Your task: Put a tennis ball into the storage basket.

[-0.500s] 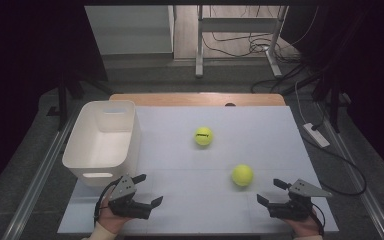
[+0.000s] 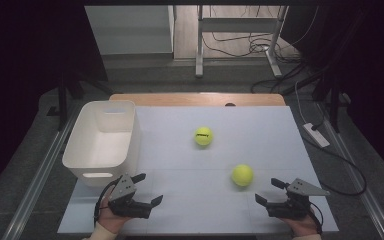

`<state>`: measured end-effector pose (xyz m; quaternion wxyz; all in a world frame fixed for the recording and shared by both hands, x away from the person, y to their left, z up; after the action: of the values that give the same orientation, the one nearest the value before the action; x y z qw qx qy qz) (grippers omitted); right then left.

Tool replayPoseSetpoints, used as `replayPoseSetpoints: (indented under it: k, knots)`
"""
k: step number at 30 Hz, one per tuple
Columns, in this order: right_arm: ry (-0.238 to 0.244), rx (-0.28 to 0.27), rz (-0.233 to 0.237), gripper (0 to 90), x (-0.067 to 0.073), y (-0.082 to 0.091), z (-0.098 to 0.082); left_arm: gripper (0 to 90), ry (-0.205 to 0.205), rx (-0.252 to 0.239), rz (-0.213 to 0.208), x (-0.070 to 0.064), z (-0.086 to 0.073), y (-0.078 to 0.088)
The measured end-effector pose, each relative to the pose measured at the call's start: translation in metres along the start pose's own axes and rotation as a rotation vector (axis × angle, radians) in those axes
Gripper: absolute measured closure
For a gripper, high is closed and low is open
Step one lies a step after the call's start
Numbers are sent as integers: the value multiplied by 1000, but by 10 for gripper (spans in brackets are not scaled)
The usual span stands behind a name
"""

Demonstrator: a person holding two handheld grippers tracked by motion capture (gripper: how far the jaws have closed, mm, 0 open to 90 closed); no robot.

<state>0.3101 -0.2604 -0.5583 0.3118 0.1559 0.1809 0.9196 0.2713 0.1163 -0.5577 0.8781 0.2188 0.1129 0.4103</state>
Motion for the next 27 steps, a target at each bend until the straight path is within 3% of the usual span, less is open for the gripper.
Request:
replayPoseSetpoints:
  k: [14,19,27]
  knots:
    - [-4,-8,0,103,1,1,2,74,2,-8,-2,1,2,2]
    - [-2,-7,-4,103,-1,2,1,78,29,-15,-17,2,5,4]
    - [-1,-9,-4,104,-1,3,1,78,16,-22,-12,1,9,7]
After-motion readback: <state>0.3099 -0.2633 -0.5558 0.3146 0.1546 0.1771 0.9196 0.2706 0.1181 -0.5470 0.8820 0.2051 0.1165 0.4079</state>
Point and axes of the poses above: each handheld gripper's, and its own axes: y roughly backward along the jaws, z roughly out of its top, x roughly to its left, the point moved 9 cm from there along -y, roughly forward along the jaws, and after that the axes turned 7 degrees about z, right-handed, at the moved point
